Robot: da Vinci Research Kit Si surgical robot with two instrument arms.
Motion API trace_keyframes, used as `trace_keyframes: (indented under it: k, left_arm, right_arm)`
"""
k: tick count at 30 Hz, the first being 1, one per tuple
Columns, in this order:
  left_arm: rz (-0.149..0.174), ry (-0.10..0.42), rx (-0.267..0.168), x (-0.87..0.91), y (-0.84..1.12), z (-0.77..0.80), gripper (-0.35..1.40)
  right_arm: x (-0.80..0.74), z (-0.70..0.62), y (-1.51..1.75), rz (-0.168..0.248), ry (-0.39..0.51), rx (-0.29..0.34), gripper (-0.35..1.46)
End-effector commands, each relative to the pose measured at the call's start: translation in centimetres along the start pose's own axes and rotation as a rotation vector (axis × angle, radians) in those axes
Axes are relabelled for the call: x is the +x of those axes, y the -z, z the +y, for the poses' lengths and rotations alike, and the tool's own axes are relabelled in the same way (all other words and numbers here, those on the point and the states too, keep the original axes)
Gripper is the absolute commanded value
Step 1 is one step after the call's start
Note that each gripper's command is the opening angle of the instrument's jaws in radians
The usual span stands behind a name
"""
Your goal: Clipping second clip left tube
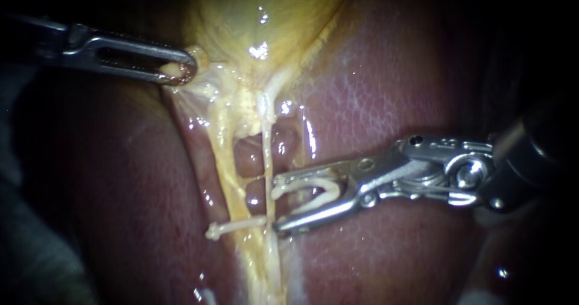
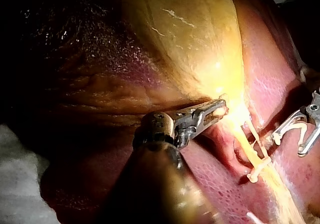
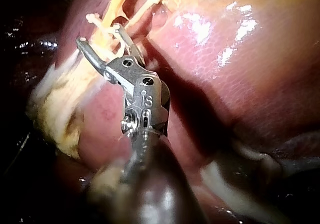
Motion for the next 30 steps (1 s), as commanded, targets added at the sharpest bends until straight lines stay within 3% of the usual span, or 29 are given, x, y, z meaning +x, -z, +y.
trace_keyframes:
  k: [1,11,23,30]
  left_arm:
    - [0.000,0.000,0.000,0.00,0.00,0.00,-0.35]
    - [0.000,0.000,0.000,0.00,0.00,0.00,-0.35]
    - [0.000,0.000,0.000,0.00,0.00,0.00,-0.35]
    - [0.000,0.000,0.000,0.00,0.00,0.00,-0.35]
  right_arm:
    - [0.00,0.02,-0.03,0.003,-0.009,0.006,0.49]
    - [-0.11,0.20,-0.16,0.003,-0.034,-0.004,0.49]
    - [-0.49,0.66,-0.31,-0.007,-0.066,-0.027,0.49]
    - [-0.57,0.76,-0.36,-0.010,-0.072,-0.034,0.49]
